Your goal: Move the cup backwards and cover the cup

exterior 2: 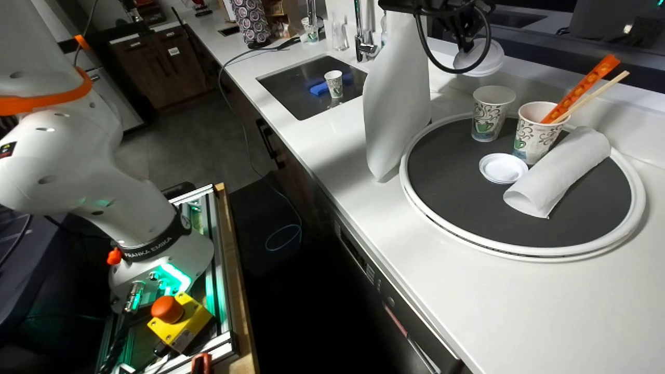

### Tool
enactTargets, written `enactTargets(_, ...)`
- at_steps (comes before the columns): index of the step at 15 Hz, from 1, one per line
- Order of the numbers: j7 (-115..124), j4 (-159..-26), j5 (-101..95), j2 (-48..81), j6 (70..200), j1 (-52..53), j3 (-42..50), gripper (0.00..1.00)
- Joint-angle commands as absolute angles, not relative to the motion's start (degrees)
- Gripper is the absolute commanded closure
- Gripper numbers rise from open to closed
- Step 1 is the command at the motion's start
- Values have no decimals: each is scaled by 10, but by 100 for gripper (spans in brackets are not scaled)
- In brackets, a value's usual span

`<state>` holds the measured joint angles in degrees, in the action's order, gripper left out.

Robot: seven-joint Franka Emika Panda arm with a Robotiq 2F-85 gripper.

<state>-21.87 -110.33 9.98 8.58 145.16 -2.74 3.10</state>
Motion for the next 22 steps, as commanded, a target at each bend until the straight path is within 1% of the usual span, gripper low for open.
enactTargets(1, -257, -1041, 94, 153, 1441, -43, 13, 98)
enactTargets(4, -246, -995, 3, 191, 1435, -38, 27, 98)
enactTargets(5, -253, -992, 6, 190, 1438, -45, 21, 98)
enactTargets(6, -242, -1023, 21, 172, 1449, -47, 12, 93)
enactTargets(8, -242, -1005, 11, 183, 1448, -50, 13, 93)
enactTargets(9, -243, -1002, 9, 185, 1448, -51, 13, 98)
enactTargets(17, -239, -941, -40, 263, 1434, -41, 4, 98)
enactTargets(22, -238, -916, -51, 284, 1422, -40, 0, 98)
